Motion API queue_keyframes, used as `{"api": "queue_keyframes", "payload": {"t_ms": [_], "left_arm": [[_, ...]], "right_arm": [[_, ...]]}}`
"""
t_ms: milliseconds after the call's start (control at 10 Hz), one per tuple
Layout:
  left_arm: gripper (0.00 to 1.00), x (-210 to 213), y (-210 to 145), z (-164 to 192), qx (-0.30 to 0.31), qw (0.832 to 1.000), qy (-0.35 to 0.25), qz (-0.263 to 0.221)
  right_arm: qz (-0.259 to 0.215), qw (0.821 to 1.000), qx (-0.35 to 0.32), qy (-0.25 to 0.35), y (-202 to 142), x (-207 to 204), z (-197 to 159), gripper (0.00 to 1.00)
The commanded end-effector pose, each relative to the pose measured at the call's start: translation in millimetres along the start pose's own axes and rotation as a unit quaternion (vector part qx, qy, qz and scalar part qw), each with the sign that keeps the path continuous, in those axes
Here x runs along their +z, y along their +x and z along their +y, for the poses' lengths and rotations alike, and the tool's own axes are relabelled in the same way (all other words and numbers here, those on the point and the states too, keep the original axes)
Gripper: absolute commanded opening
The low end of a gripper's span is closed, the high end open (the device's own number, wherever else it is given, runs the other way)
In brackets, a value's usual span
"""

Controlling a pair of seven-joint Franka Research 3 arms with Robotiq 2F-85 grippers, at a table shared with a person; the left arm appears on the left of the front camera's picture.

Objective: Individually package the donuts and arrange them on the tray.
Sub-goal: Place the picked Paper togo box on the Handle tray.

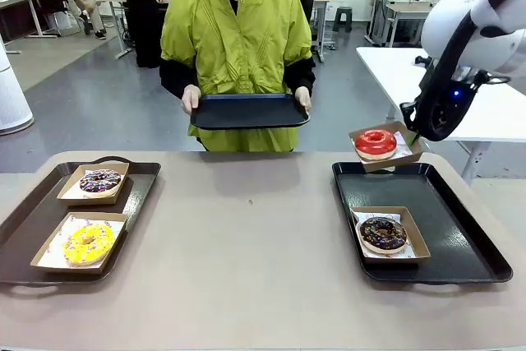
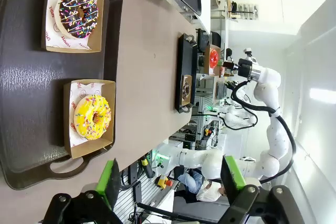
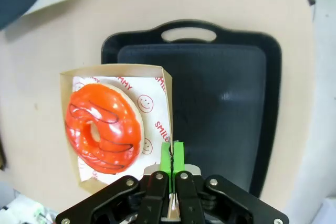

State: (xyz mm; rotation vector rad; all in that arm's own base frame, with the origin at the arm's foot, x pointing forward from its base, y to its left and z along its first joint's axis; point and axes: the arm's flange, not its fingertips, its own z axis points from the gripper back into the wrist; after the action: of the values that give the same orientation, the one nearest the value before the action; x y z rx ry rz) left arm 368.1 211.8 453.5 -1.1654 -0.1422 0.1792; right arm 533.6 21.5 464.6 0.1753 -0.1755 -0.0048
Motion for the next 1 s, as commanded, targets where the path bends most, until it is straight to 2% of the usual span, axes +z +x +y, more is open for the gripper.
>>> {"api": "queue_keyframes", "payload": {"t_ms": [0, 100, 200, 700, 900], "left_arm": [[1.00, 2.0, -2.5, -1.1, -0.003, 1.000, 0.003, 0.002], [1.00, 2.0, -2.5, -1.1, -0.003, 1.000, 0.003, 0.002], [1.00, 2.0, -2.5, -1.1, -0.003, 1.000, 0.003, 0.002], [1.00, 2.0, -2.5, -1.1, -0.003, 1.000, 0.003, 0.002], [1.00, 2.0, -2.5, -1.1, -0.003, 1.000, 0.003, 0.002]], "right_arm": [[0.007, 1.000, -0.005, 0.007, -8.2, -3.8, -6.1, 0.01], [0.019, 0.999, -0.029, -0.017, -12.9, 2.4, 12.2, 0.01], [0.007, 1.000, -0.005, 0.001, -3.8, -6.0, -4.1, 0.01], [0.012, 1.000, -0.010, -0.002, -5.6, -6.2, -1.2, 0.01], [-0.006, 1.000, 0.000, -0.018, -9.3, -28.4, -22.2, 0.01]]}}
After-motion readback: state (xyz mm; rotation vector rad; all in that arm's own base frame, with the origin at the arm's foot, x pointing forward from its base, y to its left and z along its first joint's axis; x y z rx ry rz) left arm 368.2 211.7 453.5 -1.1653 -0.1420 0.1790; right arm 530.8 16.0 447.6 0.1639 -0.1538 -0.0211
